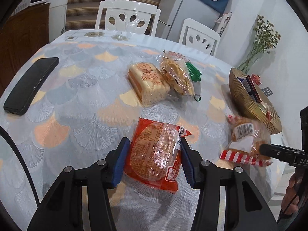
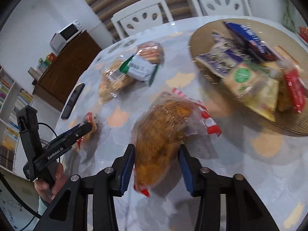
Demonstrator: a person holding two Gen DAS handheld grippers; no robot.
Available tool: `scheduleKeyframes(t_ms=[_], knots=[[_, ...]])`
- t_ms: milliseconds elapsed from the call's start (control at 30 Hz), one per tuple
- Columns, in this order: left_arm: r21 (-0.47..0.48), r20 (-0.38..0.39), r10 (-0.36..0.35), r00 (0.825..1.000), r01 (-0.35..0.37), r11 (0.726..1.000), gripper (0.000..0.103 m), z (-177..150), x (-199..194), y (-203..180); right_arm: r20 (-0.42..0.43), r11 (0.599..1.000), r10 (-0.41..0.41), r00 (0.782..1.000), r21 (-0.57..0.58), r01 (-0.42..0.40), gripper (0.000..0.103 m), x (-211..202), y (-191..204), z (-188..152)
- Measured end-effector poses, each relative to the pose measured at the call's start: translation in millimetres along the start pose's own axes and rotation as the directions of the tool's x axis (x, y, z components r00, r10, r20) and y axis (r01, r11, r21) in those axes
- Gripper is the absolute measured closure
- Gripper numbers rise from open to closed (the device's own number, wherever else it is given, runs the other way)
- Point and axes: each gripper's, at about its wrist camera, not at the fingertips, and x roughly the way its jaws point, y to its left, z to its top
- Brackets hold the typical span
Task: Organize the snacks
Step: 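Carry both bread packs into the amber bowl and open both tools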
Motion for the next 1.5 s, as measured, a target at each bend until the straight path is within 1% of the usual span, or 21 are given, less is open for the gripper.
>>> scheduleKeyframes(t_ms=[33,100,133,233,267,333,433,500,533,600,700,767,833,933,1067,1133,1167,1267,1367,1433,1500], knots=[[0.002,0.002,-0.001,1.0,0.001,1.0,0.054,0,0,0,0.018,1.0,-0.017,1.0,0.01,0.017,0.045,-5,-3,-1],[0.011,0.004,0.003,1.0,-0.003,1.0,0.054,-2,0,-1,0.035,0.999,-0.013,0.999,0.039,0.012,0.026,-13,-8,-3],[0.017,0.005,0.007,1.0,-0.007,1.0,0.054,-2,0,-2,0.042,0.998,-0.007,0.999,0.056,0.004,0.025,-16,-9,-3],[0.036,0.009,0.018,1.0,-0.018,0.999,0.054,-3,0,-6,0.037,0.988,0.076,0.996,0.134,-0.08,0.019,-15,-11,0],[0.039,0.01,0.02,1.0,-0.021,0.999,0.054,-3,0,-7,0.029,0.981,0.097,0.995,0.167,-0.101,0.013,-11,-11,0],[0.045,0.012,0.023,1.0,-0.024,0.999,0.054,-3,0,-8,-0.003,0.971,0.093,0.996,0.219,-0.09,0.011,2,-9,3],[0.048,0.012,0.02,1.0,-0.02,0.999,0.054,-4,0,-8,-0.013,0.965,0.082,0.997,0.25,-0.077,0.011,18,-5,8],[0.047,0.012,0.017,1.0,-0.018,0.999,0.054,-4,0,-8,-0.02,0.965,0.048,0.999,0.258,-0.042,0.013,27,-3,9],[0.047,0.012,0.016,1.0,-0.017,0.999,0.054,-4,0,-8,-0.023,0.966,0.032,0.999,0.256,-0.025,0.016,30,-2,9],[0.046,0.012,0.015,1.0,-0.016,0.999,0.054,-4,0,-8,-0.034,0.971,-0.033,0.999,0.235,0.04,0.035,36,0,6],[0.045,0.012,0.018,1.0,-0.019,0.999,0.054,-4,0,-8,-0.004,0.975,-0.082,0.997,0.208,0.081,0.046,36,5,2],[0.049,0.011,0.026,1.0,-0.027,0.998,0.054,-4,-1,-10,0.001,0.982,-0.102,0.995,0.158,0.1,0.049,35,12,2],[0.06,0.018,0.04,0.999,-0.041,0.997,0.054,-4,-4,-14,-0.004,0.988,-0.093,0.996,0.121,0.093,0.05,34,18,2],[0.084,0.034,0.049,0.998,-0.052,0.995,0.054,-2,-10,-23,0.0,0.995,-0.044,0.999,0.084,0.044,0.051,26,26,2],[0.101,0.062,0.011,0.998,-0.017,0.995,0.055,9,-22,-39,0.033,0.999,-0.028,0.999,0.033,0.027,0.051,5,35,3],[0.131,0.088,-0.011,0.996,0.0,0.991,0.055,20,-31,-54,0.062,1.0,-0.02,0.998,0.014,0.019,0.051,-11,38,6],[0.143,0.097,-0.019,0.995,0.005,0.99,0.055,24,-33,-59,0.094,1.0,-0.018,0.995,0.012,0.017,0.051,-25,37,7],[0.198,0.131,-0.057,0.99,0.03,0.98,0.055,42,-40,-88,0.184,1.0,-0.027,0.983,0.021,0.023,0.051,-59,32,15],[0.256,0.146,-0.112,0.983,0.072,0.964,0.054,59,-37,-123,0.258,0.997,-0.056,0.964,0.06,0.042,0.051,-89,14,27],[0.283,0.146,-0.136,0.98,0.09,0.955,0.055,68,-31,-143,0.286,0.994,-0.092,0.954,0.084,0.071,0.051,-102,0,35],[0.316,0.14,-0.163,0.977,0.112,0.942,0.054,77,-22,-167,0.309,0.985,-0.148,0.939,0.126,0.114,0.051,-114,-20,46]])
